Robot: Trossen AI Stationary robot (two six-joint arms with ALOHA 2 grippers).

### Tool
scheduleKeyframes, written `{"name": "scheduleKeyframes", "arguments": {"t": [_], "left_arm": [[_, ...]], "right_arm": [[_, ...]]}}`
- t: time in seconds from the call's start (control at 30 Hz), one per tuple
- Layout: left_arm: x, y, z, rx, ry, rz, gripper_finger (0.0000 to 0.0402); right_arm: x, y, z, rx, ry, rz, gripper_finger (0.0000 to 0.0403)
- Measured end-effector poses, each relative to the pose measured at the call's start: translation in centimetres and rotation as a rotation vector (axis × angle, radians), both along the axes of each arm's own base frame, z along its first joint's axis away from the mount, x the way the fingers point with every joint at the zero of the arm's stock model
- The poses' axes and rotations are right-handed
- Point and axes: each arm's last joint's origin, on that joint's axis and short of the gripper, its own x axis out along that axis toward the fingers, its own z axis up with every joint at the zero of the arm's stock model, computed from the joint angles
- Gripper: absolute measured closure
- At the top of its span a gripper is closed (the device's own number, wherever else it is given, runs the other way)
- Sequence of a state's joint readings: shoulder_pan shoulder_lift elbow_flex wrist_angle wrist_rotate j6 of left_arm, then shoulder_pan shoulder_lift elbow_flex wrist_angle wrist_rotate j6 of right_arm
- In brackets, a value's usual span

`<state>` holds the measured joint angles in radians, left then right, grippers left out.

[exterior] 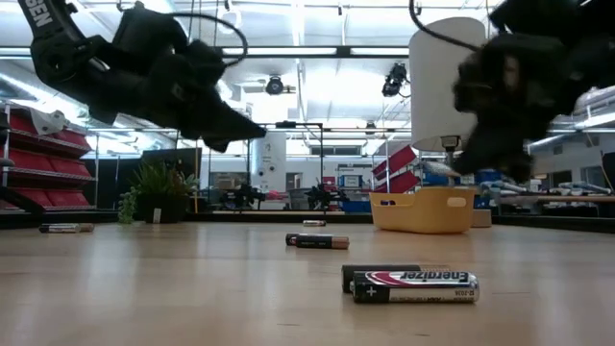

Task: Sort batteries
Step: Put the silver battery into the blue bin

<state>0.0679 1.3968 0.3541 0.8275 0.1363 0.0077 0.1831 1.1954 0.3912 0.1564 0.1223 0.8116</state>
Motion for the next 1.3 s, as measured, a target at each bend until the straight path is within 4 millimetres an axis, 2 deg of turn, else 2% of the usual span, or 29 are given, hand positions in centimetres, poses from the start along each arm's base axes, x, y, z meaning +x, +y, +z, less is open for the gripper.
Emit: {"name": "scheduleKeyframes", "arguments": {"t": [0.17, 0.33, 0.5, 0.63, 0.77, 0.97, 1.3], "left_arm": [[0.5, -1.2, 1.1, 0.022, -0.086, -0.052, 0.0295], [0.8, -1.2, 1.9, 0.033, -0.147, -0.002, 0.0273], [0.8, -1.2, 2.4, 0.026, -0.195, 0.004, 0.0269], [0.8, -1.3, 2.8, 0.022, -0.238, -0.013, 0.0268], [0.8, -1.3, 3.2, 0.022, -0.272, -0.012, 0.0268], [0.8, -1.3, 3.4, 0.022, -0.293, -0.012, 0.0268], [0.8, -1.2, 3.8, 0.019, -0.333, -0.003, 0.0268]], "right_arm": [[2.5, -0.4, -0.4, -0.074, -0.105, -0.01, 0.0391], [6.2, -0.5, -0.3, -0.216, -0.152, 0.024, 0.0391], [10.1, 0.1, 1.5, -0.361, -0.302, 0.093, 0.039], [12.0, 0.1, 3.2, -0.495, -0.36, 0.067, 0.0389], [12.7, 0.1, 4.2, -0.571, -0.375, 0.058, 0.0389], [12.9, 0.2, 4.9, -0.597, -0.431, 0.06, 0.0389], [12.9, 0.5, 5.1, -0.631, -0.454, 0.079, 0.0389]]}}
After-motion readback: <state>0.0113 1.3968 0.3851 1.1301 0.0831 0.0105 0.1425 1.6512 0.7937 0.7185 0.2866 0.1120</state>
